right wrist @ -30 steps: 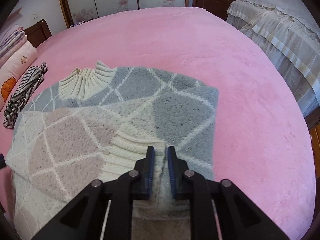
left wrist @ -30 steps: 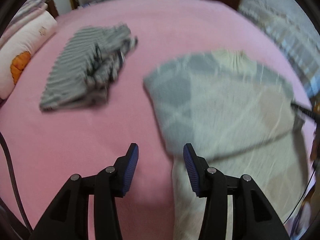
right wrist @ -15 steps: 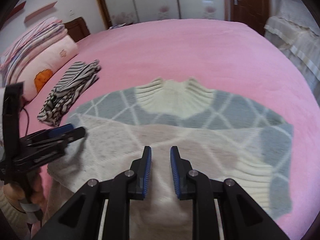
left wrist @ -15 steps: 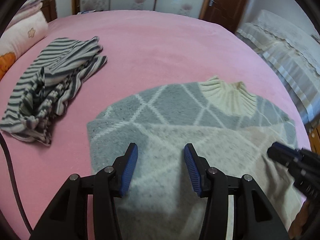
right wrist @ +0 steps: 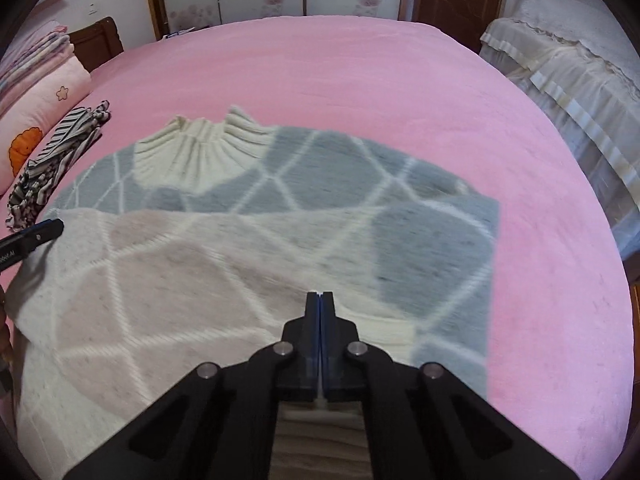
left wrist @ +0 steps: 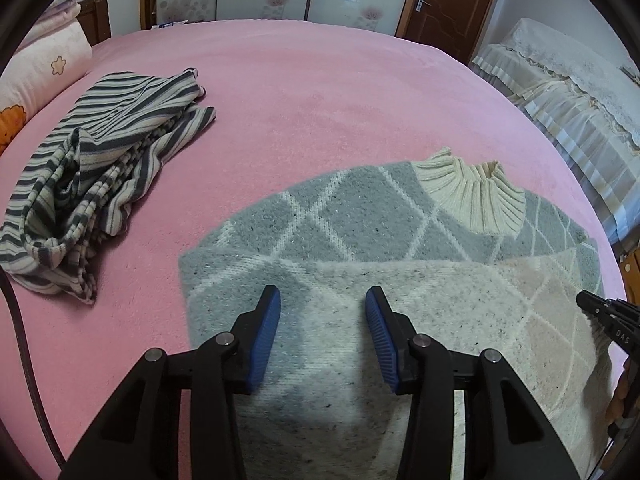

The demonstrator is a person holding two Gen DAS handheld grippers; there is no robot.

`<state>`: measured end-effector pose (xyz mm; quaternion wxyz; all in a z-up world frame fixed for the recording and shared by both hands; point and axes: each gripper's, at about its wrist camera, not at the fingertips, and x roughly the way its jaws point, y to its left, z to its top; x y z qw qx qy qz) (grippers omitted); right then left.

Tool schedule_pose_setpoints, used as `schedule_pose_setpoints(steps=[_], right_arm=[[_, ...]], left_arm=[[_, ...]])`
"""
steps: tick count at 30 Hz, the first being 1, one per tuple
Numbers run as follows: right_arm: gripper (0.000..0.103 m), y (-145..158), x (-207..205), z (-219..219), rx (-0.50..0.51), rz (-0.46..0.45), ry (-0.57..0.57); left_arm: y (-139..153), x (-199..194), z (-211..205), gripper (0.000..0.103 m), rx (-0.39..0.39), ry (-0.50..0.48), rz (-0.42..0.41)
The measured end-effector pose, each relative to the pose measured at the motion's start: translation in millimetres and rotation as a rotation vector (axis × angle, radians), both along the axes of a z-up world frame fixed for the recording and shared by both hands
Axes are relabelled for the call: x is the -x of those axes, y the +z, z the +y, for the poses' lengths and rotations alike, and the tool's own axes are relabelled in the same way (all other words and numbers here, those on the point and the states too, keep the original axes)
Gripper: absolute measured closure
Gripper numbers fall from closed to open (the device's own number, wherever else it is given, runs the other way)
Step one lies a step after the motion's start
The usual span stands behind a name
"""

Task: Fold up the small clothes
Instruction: 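Open the right tool and release the folded cuff onto the sweater, then lift both tools away and move toward the ribbed hem of the sweater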

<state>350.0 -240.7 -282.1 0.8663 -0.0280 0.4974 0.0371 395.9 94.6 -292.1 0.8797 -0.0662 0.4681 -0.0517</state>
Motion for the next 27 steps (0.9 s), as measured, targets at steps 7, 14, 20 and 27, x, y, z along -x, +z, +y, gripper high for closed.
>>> schedule_pose_setpoints(steps=[7,14,20,27], right_arm=[[0.103,1,6,-14,0.052,-0.033,-0.065],[0.102,21,22,1,-0.019,-0.03,-0.058],[0.101,26,54,68,-0.075,-0.043,0.099],[0.103,4,60,47,-0.002,-0.03,0.028]], left_arm=[[1,-1,2,0.059,-0.002,-0.025,0.001],[29,24,-1,0.058,-0.005,0.001,-0.025],[28,84,-11,0.052,-0.013,0.011,-0.036],[7,95,-14,0.049,-0.177,-0.014,-0.047]])
